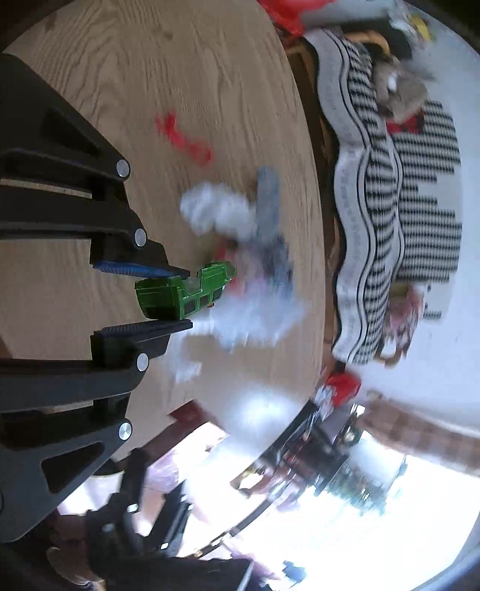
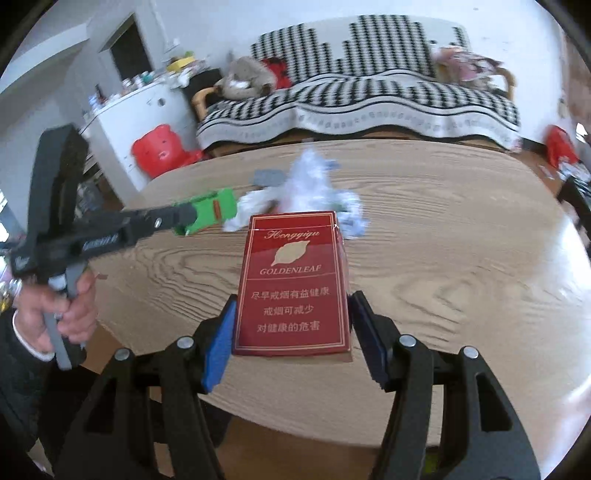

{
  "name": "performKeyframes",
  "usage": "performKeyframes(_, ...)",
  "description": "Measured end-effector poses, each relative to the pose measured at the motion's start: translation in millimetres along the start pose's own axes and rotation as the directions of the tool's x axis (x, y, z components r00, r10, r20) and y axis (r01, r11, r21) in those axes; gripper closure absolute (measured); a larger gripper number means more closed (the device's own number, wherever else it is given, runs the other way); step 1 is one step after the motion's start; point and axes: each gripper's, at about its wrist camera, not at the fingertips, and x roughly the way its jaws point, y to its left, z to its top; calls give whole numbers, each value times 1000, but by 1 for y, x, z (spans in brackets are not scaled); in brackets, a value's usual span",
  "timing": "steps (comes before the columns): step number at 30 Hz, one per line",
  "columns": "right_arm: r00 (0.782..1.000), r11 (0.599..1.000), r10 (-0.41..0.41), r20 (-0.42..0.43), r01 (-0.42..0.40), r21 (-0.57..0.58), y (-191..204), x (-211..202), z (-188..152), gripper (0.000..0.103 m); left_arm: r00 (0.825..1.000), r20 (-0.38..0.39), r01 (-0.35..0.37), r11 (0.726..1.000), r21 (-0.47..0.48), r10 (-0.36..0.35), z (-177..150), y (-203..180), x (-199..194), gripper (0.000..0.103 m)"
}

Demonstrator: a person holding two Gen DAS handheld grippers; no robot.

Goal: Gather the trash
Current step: 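Carry both items over the black bin and open both tools to drop them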

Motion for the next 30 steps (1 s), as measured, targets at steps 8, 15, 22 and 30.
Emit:
performKeyframes(8, 988, 979, -151, 27, 145, 145, -87, -78, -49, 43, 988, -62, 148, 977, 151, -140, -24, -124, 31, 82)
performKeyframes(15, 965, 928, -264, 14, 250, 275, -151, -133, -104, 43, 964, -125, 260, 930, 260, -234, -43, -213, 60, 82)
performKeyframes(22, 935, 843, -350, -54, 340, 417, -199, -171, -163, 43, 933, -192, 352, 882, 312, -305, -63, -272, 87, 82)
performKeyframes(30, 917, 767, -346, -201, 399, 502, -218, -166, -202, 43, 898, -290, 416, 854, 313, -331, -84, -309, 119, 82)
